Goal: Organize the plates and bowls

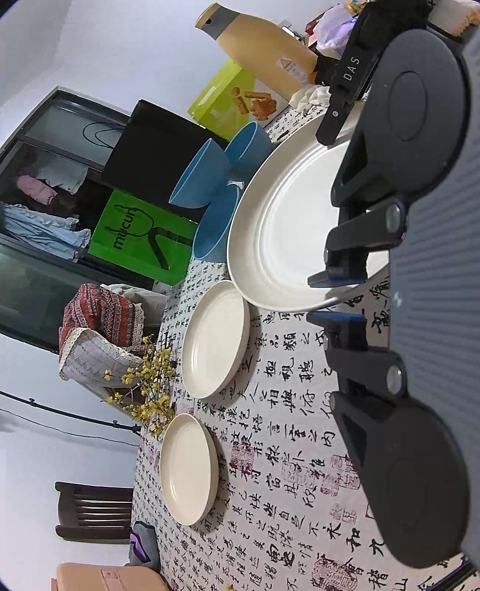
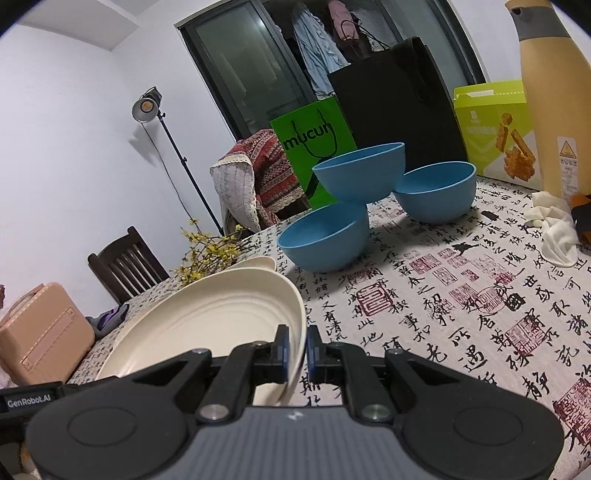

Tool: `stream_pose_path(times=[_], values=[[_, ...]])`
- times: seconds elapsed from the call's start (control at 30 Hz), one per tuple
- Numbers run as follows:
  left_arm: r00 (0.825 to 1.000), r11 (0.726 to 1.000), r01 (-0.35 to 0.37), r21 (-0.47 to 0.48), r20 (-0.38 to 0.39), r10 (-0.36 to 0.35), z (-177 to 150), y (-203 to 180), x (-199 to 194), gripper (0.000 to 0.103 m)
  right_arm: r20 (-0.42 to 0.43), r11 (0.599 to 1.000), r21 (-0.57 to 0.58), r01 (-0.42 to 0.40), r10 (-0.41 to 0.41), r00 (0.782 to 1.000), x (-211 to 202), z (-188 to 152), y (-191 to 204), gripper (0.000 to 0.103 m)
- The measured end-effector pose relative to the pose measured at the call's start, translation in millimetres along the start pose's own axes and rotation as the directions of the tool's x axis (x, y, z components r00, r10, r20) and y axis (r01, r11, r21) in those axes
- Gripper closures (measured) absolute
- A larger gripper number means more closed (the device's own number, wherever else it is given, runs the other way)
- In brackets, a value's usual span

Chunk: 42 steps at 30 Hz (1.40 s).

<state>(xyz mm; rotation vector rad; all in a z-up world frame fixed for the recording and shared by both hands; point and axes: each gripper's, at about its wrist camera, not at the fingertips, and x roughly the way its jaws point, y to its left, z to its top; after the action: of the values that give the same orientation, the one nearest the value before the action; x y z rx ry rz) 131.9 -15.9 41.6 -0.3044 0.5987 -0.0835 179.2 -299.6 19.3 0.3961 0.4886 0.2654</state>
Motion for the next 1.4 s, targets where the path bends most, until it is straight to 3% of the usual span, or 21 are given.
stream_pose_path(times=[1.4], values=[[0.995,1.0,-0.025,0.014,-0.101,0.026,-27,5,44,0.089,-0.078,0.999,-0.003,0.049,-0.049,0.996,30,-32,-27,0.094]])
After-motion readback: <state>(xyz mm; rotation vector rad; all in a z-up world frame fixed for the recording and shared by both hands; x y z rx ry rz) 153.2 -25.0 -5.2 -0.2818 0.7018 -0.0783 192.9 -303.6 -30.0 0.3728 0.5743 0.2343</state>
